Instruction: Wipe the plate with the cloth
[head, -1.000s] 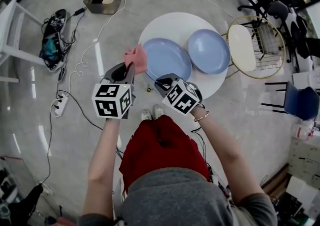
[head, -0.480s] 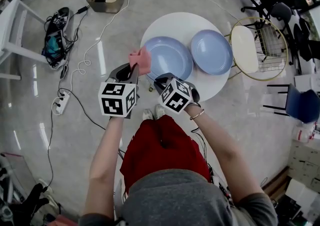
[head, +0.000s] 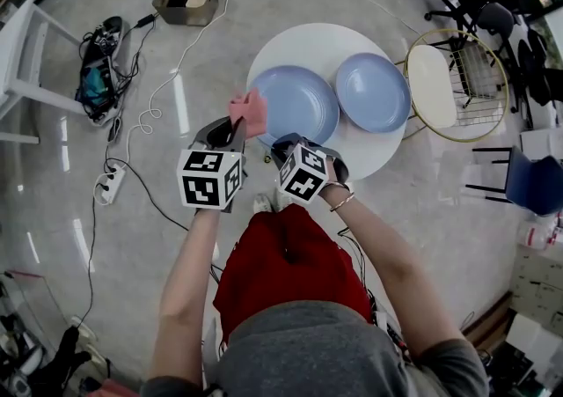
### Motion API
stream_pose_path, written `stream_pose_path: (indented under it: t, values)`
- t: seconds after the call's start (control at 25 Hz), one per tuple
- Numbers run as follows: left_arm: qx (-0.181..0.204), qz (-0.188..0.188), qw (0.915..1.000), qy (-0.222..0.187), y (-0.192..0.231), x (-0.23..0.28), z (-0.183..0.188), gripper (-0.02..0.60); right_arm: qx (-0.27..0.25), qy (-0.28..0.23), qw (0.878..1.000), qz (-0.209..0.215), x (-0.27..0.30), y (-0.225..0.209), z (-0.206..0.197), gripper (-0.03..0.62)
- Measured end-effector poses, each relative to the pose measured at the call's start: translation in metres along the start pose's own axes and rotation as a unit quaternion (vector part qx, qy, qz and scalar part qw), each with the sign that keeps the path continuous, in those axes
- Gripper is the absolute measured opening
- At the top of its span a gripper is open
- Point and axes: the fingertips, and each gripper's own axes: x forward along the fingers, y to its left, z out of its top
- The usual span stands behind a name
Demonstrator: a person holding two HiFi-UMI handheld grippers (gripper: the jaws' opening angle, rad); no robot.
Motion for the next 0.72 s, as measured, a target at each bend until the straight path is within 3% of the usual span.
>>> stream_pose_path:
  t: [0.72]
  values:
    - [-0.007,-0.001,0.9999,0.012,0.0,0.001,-0.013,0.034,-0.026,0.012,1.0,-0.008,0.012,0.007,-0.02,0.037]
